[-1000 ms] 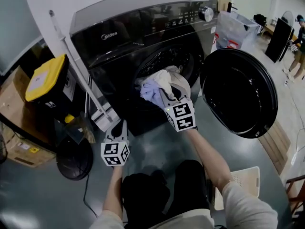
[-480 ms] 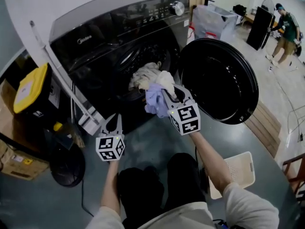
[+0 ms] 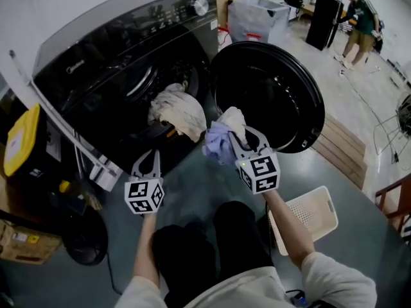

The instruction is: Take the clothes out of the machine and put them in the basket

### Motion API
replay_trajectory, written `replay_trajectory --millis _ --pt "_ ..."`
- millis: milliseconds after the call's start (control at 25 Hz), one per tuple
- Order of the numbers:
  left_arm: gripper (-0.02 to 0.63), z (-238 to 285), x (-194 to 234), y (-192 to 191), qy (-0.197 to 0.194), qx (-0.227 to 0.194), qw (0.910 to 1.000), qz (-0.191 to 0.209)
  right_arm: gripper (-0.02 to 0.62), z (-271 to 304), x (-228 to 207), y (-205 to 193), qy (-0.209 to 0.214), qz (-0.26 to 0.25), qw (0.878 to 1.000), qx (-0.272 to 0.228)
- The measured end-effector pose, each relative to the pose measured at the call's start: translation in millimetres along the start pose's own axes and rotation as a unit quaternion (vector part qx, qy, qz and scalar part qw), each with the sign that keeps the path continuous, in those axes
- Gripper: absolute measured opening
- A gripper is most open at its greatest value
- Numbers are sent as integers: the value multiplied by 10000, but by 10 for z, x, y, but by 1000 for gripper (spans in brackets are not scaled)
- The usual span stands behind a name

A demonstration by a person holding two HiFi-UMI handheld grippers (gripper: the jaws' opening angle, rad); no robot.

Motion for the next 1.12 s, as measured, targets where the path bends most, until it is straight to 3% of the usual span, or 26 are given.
replay_trajectory --millis 560,960,1120 --pt "20 661 -914 -109 -1098 365 9925 395 123 -1003 -457 -491 -844 293 9947 514" --pt "20 1168 -1753 -95 -2231 776 9678 864 123 -1962 -830 -865 -1741 440 9786 1005" --pt "20 1353 -2061 -107 -2618 964 9588 541 123 -2364 -1049 -938 -2243 408 9662 1203"
Point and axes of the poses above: the fingertips, and each gripper's own axes: z forward along the fingers, x to its left, y out of its top, the point moved 5 cm from there along -z, backward along the fingers, and after that the axes turned 11 degrees about -z, right-handed, at the moved point
